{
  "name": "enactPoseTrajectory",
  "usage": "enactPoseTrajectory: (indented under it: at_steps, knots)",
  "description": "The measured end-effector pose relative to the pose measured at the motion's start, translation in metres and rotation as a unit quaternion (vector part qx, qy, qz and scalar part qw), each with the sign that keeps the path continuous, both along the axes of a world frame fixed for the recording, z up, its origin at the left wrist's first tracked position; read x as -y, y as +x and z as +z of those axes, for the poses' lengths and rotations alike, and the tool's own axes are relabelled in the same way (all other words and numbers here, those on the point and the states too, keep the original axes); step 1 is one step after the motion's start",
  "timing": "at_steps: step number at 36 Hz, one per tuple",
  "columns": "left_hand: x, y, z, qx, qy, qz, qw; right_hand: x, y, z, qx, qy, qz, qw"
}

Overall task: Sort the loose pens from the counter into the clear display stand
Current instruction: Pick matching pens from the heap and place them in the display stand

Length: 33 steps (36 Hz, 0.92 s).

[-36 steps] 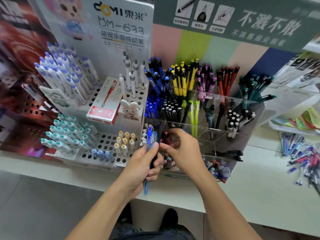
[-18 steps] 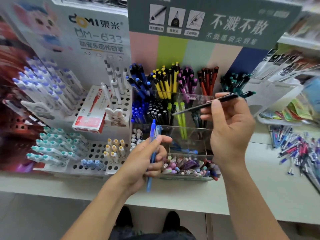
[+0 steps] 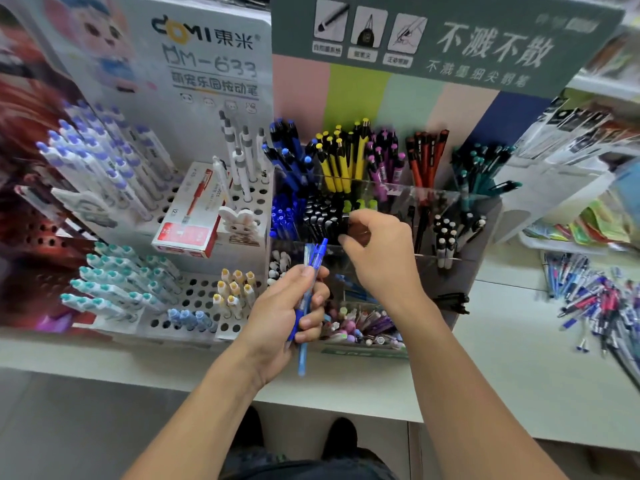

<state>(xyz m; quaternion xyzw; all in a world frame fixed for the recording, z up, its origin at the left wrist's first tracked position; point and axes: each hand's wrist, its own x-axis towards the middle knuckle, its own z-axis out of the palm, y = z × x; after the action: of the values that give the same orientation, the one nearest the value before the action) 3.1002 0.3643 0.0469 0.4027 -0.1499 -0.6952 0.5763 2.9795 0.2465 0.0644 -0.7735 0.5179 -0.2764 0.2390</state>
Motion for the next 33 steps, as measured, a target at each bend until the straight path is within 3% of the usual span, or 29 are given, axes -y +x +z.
enactPoseTrajectory:
  at_steps: [4, 11, 13, 18, 20, 22, 26, 29, 33]
  knots:
    - [0.000, -0.003, -0.003, 0.062, 0.009, 0.002, 0.998, -0.004, -0.002, 0.003, 0.091, 0.018, -0.022, 0.995]
    - [0.003, -0.009, -0.007, 0.166, -0.028, -0.027, 0.985, -0.019, -0.026, 0.012, 0.146, 0.032, -0.046, 0.988]
    - [0.004, -0.012, -0.007, 0.193, -0.040, -0.048, 0.979, -0.028, -0.038, 0.011, 0.163, 0.090, -0.031, 0.982]
    - [0.007, -0.026, -0.007, 0.202, -0.059, -0.127, 0.969, -0.049, -0.057, -0.003, 0.268, 0.339, 0.007, 0.902]
    - [0.008, -0.032, -0.012, 0.223, -0.074, -0.167, 0.957, -0.051, -0.061, -0.006, 0.307, 0.400, 0.013, 0.863]
    - [0.009, -0.037, -0.017, 0.249, -0.077, -0.193, 0.946, -0.051, -0.065, -0.010, 0.314, 0.416, 0.013, 0.853]
    - [0.010, -0.042, -0.023, 0.300, -0.051, -0.215, 0.928, -0.047, -0.070, -0.012, 0.326, 0.273, -0.062, 0.903]
    - [0.008, -0.044, -0.030, 0.348, -0.030, -0.185, 0.919, -0.038, -0.083, -0.001, 0.440, 0.126, -0.181, 0.871]
    - [0.009, -0.043, -0.029, 0.298, 0.034, -0.093, 0.949, -0.026, -0.104, -0.001, 0.380, -0.001, -0.184, 0.907]
